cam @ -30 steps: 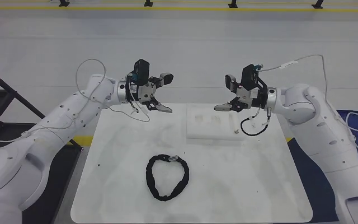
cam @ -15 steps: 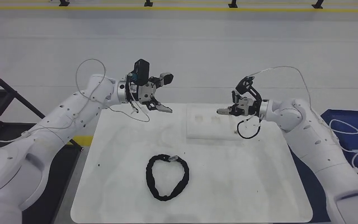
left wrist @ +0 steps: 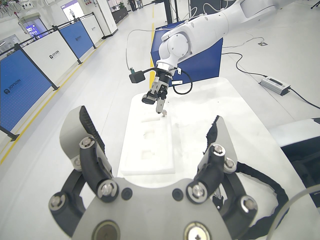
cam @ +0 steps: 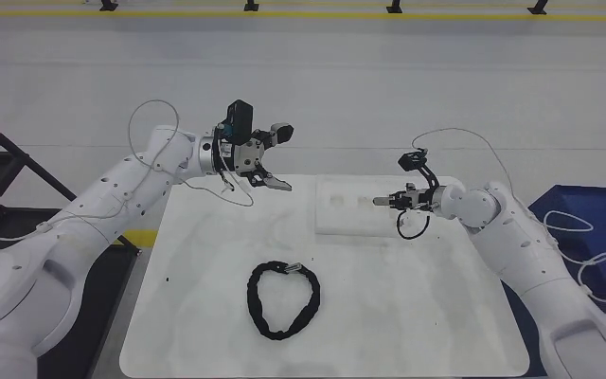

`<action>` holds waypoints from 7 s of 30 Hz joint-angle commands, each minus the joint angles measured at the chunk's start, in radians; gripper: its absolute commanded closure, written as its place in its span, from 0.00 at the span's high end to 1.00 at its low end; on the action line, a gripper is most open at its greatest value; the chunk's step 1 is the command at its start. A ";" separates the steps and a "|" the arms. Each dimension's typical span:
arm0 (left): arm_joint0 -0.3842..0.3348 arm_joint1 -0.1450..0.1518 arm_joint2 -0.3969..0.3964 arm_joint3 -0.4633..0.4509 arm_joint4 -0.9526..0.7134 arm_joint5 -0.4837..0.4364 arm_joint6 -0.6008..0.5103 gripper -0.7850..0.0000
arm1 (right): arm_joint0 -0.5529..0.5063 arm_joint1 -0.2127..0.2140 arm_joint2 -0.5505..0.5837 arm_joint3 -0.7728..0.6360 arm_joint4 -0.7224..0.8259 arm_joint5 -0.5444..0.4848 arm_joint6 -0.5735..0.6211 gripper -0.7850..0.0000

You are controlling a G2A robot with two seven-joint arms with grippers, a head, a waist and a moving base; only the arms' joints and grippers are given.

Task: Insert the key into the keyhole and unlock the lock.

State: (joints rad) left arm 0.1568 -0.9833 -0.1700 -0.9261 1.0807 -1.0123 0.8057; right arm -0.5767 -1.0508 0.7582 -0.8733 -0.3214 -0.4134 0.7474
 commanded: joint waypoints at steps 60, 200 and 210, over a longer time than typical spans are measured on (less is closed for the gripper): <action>0.000 0.000 0.000 0.000 0.000 0.000 0.000 1.00 | 0.062 -0.099 -0.065 0.042 -0.029 0.550 0.337 0.64; 0.378 -0.077 -0.016 0.114 0.469 0.158 -0.029 1.00 | -0.382 0.061 0.684 -0.666 0.498 0.379 0.422 0.00; 0.413 -0.105 -0.013 0.113 0.566 0.258 -0.052 1.00 | -0.382 0.061 0.684 -0.666 0.498 0.379 0.422 0.00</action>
State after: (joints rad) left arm 0.5664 -1.0853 -0.1823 -0.8137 1.6360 -0.7688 0.7523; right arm -0.9583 -0.9898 1.4426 -1.5397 0.1764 -0.0349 1.1691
